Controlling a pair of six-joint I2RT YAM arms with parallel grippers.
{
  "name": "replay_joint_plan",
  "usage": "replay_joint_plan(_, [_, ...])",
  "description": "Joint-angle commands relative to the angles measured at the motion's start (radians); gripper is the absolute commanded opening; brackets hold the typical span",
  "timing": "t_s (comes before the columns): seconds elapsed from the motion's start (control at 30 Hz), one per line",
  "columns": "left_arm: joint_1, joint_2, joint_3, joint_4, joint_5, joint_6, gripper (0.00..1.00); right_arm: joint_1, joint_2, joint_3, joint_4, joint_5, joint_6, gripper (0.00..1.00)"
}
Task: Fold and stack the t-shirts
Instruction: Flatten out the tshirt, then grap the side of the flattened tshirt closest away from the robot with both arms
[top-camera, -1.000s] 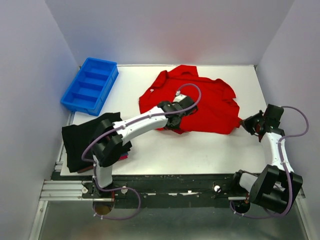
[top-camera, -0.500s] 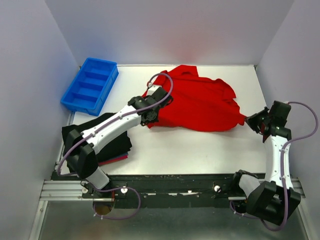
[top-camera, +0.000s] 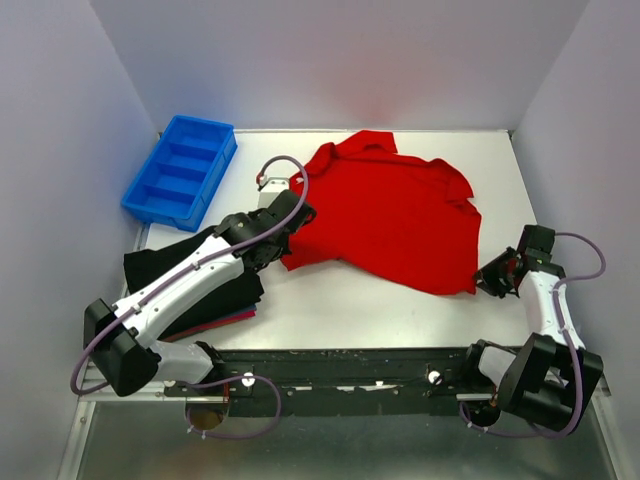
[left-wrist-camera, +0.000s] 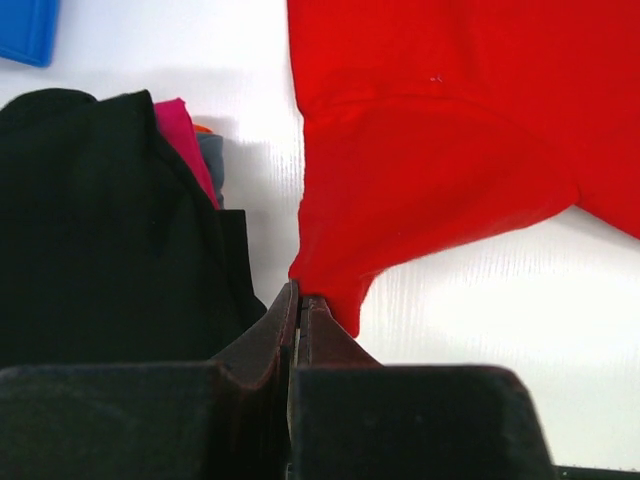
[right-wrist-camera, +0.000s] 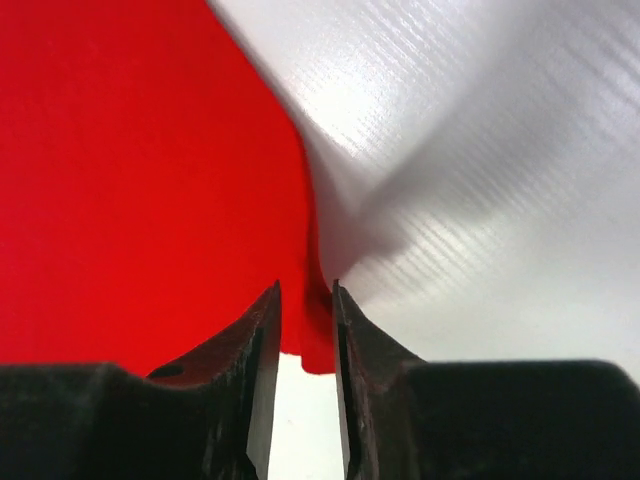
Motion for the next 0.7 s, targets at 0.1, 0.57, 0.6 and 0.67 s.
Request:
replay_joint_plan(0.1, [0.057, 0.008, 0.052, -0.009, -0.070, 0.037, 0.00, -0.002, -0.037, -0.042, 0.029, -0.011, -0.028, 0.46])
replay_joint_plan(0.57, [0.113, 0.005, 0.027, 0.094, 0.007, 0.086, 0.00, 0.003, -0.010, -0.079, -0.048, 0.006, 0.022, 0.37])
replay_joint_plan(0.6, [0.113, 0.005, 0.020, 0.103, 0.010, 0.088, 0.00, 0.007, -0.005, -0.078, -0.050, 0.012, 0.025, 0.37])
replay_joint_plan(0.67, [0.112, 0.005, 0.009, 0.126, 0.024, 0.092, 0.00, 0.026, 0.007, -0.075, -0.056, 0.029, 0.035, 0.36])
